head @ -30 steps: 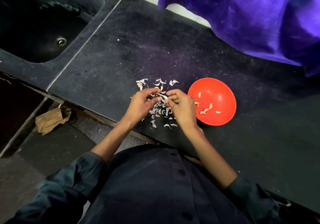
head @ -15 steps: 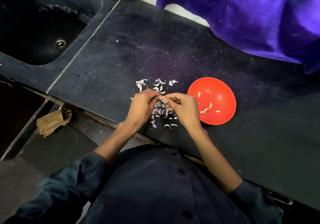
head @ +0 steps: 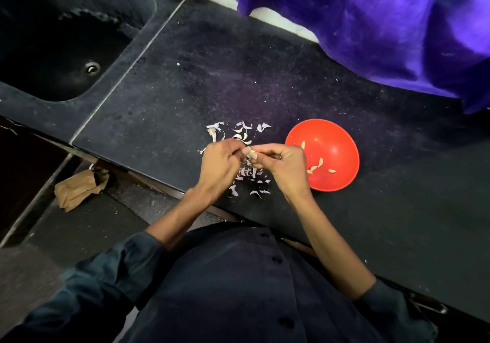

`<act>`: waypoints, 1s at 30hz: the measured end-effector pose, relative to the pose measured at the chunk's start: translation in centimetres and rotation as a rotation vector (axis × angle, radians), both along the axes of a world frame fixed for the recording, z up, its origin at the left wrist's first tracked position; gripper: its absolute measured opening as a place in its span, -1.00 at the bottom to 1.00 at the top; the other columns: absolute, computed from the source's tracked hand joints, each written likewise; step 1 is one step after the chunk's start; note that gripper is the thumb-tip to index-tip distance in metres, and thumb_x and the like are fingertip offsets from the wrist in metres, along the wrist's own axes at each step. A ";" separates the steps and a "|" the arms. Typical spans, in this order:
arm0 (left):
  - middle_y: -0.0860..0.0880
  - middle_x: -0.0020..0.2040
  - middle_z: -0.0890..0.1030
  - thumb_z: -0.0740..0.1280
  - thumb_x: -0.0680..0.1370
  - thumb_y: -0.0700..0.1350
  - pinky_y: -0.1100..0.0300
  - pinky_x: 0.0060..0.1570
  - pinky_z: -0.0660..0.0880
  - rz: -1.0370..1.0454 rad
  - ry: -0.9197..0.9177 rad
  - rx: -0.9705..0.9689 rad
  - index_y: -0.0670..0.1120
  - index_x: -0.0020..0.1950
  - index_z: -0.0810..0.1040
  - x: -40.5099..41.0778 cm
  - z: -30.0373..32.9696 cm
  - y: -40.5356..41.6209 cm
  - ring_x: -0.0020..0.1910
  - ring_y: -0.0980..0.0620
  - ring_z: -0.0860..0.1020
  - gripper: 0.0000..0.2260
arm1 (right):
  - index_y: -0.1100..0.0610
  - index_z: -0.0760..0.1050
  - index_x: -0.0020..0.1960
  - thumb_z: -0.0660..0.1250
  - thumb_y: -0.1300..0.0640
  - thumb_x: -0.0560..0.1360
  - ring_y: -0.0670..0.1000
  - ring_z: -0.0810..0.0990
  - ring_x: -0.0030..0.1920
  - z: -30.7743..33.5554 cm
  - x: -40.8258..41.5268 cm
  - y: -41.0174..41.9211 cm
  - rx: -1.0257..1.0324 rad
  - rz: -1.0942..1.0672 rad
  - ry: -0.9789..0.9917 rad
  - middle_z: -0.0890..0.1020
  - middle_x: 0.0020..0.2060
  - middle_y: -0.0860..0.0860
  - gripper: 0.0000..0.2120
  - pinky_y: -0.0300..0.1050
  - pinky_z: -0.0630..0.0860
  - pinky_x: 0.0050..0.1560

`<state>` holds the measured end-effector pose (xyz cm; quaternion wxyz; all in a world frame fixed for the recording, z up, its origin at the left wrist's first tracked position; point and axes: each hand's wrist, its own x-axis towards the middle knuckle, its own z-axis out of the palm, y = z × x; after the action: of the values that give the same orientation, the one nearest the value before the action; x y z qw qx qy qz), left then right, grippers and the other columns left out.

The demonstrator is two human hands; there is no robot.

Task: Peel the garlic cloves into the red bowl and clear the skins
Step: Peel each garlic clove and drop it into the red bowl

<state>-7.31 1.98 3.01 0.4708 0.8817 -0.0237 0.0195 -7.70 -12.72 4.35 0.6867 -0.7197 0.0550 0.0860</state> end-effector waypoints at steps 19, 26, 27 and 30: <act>-0.11 -0.21 0.70 0.52 0.38 -0.24 0.25 -0.47 0.53 0.136 0.310 -0.674 -0.16 -0.09 0.70 -0.2 0.3 0.6 -0.33 0.05 0.59 -0.87 | 0.25 0.59 0.04 0.31 0.36 0.52 0.00 0.67 -0.18 -0.2 -0.7 -0.6 0.440 -0.154 0.200 0.68 -0.14 0.12 -0.85 -0.16 0.63 -0.13; -0.12 -0.08 0.71 0.40 0.52 -0.25 0.20 -0.45 0.56 0.078 0.270 -0.628 -0.04 0.11 0.62 0.3 0.4 0.5 -0.25 -0.02 0.65 -0.80 | 0.24 0.60 0.01 0.32 0.39 0.51 -0.01 0.67 -0.22 -0.1 -0.5 -0.4 0.334 -0.164 0.140 0.68 -0.22 0.08 -0.85 -0.19 0.61 -0.18; -0.11 -0.11 0.71 0.41 0.52 -0.23 0.20 -0.45 0.56 0.071 0.266 -0.593 -0.04 0.07 0.62 0.3 0.4 0.4 -0.25 -0.01 0.65 -0.84 | 0.23 0.60 0.00 0.33 0.39 0.50 -0.01 0.67 -0.23 -0.1 -0.4 -0.5 0.320 -0.169 0.132 0.68 -0.24 0.07 -0.86 -0.19 0.61 -0.19; -0.07 -0.22 0.70 0.49 0.45 -0.15 0.22 -0.44 0.55 0.097 0.228 -0.484 -0.12 -0.11 0.64 0.1 0.5 0.4 -0.33 0.05 0.63 -0.92 | 0.22 0.61 -0.04 0.36 0.38 0.49 -0.02 0.67 -0.26 0.0 -0.5 -0.6 0.287 -0.172 0.111 0.68 -0.27 0.04 -0.89 -0.16 0.63 -0.18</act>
<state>-7.18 2.40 3.55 0.6662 0.7400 0.0769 -0.0523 -8.16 -13.29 4.36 0.7832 -0.6009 0.1416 0.0735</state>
